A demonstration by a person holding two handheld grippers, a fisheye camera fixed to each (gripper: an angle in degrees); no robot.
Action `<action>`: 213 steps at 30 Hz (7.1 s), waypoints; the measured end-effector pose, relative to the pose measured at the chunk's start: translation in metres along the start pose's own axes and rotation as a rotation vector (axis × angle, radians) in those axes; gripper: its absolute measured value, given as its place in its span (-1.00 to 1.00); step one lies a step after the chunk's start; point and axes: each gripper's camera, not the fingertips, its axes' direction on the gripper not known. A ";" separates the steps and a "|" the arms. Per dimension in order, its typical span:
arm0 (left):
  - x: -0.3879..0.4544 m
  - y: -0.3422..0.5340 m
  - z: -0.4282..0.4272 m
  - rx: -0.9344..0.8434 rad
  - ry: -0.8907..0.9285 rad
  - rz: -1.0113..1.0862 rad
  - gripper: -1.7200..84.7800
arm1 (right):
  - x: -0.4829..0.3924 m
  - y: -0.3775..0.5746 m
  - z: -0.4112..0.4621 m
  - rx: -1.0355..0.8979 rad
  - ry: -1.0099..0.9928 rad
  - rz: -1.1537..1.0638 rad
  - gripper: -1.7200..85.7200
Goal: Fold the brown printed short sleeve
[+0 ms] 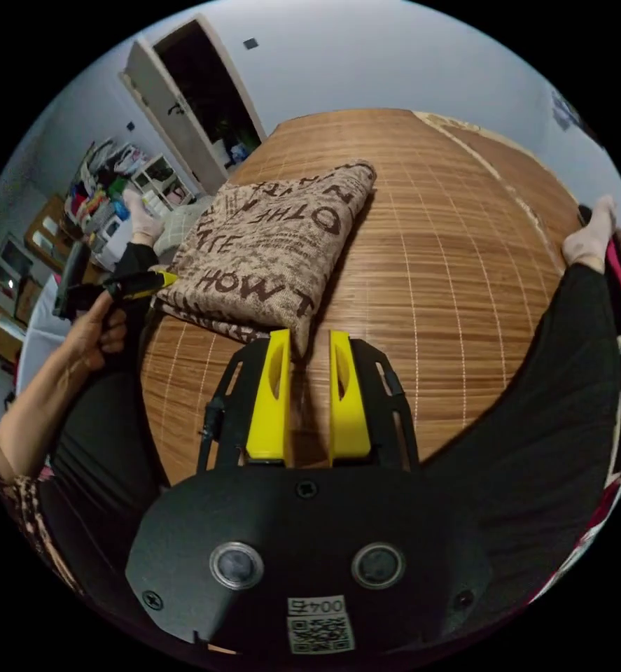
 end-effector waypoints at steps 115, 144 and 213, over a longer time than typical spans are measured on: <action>0.047 0.005 0.206 0.119 -0.147 0.301 -0.95 | 0.123 -0.228 -0.101 0.053 -0.271 -0.246 -0.75; -0.014 -0.103 0.194 0.164 -0.265 0.094 -0.96 | 0.075 -0.229 -0.032 0.052 -0.203 -0.336 -0.69; -0.240 0.024 -0.012 -0.188 1.003 -0.142 -0.77 | 0.101 -0.144 -0.428 -0.108 -0.693 0.186 -0.77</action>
